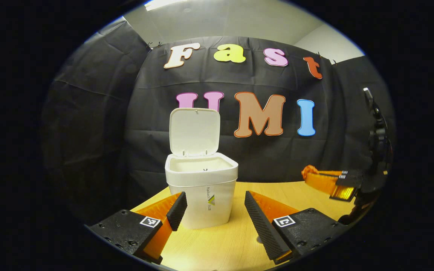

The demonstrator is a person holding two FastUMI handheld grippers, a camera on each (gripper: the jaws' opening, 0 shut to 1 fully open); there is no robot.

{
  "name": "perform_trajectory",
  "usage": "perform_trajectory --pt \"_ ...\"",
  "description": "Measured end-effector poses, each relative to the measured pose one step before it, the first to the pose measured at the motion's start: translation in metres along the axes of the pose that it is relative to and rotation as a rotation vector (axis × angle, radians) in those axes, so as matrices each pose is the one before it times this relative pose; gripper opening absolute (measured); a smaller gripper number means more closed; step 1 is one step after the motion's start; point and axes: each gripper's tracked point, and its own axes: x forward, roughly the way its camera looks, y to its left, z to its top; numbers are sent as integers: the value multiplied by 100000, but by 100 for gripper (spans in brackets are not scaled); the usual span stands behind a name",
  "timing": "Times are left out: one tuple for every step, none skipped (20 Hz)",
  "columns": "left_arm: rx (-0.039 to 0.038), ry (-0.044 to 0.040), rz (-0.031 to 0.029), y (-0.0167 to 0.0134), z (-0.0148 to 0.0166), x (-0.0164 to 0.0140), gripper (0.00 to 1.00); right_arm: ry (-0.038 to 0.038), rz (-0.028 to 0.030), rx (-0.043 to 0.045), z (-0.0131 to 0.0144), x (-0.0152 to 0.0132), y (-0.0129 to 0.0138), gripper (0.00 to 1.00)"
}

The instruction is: Press the lid of the desktop garbage bin to open it, pick up the crumpled paper on the desktop and throw it into the bin, then pick up the pop can on the desktop and drop it into the bin, and finally close the garbage bin lid.

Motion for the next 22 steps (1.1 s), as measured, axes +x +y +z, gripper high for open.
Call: perform_trajectory --pt "-282 -42 172 228 -31 -25 93 -2034 506 -271 1238 457 278 19" --pt "-248 55 183 217 -103 -30 93 -1301 446 -489 810 720 243 17" --pt "-299 283 21 200 -85 -46 93 -805 814 -573 838 773 375 19" --pt "-296 11 287 366 -105 -104 93 -847 726 -740 708 711 462 17" --pt "-157 -31 440 464 -69 -43 93 -755 922 -840 803 873 474 17" --pt "-144 157 440 500 -167 -61 93 -863 1364 -632 583 889 599 17" --pt "-212 346 551 501 -135 54 93 -493 1545 -748 615 958 799 17" --pt "-516 567 468 540 -229 90 92 -187 1049 -942 421 1059 647 17" --pt "-768 760 407 471 -216 67 92 137 860 -895 282 1139 623 19" --pt "-809 812 297 459 -315 -13 93 288 1038 -533 271 1052 651 17" --pt "-734 555 229 419 -169 26 93 451 1245 129 194 1219 762 19" --pt "-523 572 29 389 -238 6 93 1300 1265 486 -32 1200 785 19" --pt "-138 340 -105 362 -140 66 93 1264 1053 281 -22 1202 690 19" --pt "258 964 -198 332 -430 61 93 829 240 -102 -145 1063 612 19" --pt "261 771 123 422 -362 105 93 622 709 -409 -104 1025 668 19" --pt "-36 714 -231 365 -307 93 93 510 458 -712 27 1018 735 19" --pt "-160 909 -159 310 -269 131 93 320 182 -837 36 690 312 17" --pt "-120 612 -58 383 -181 92 93 542 235 -670 -30 995 534 19" --pt "-127 398 -123 404 -218 68 93 1126 412 -326 -193 994 564 17" --pt "-132 233 16 481 -115 57 93 1175 485 246 -359 916 413 17" --pt "-38 126 395 524 -19 160 93 1217 474 331 -286 891 466 17" --pt "162 152 538 626 -102 152 93 907 71 -221 -205 793 417 17"
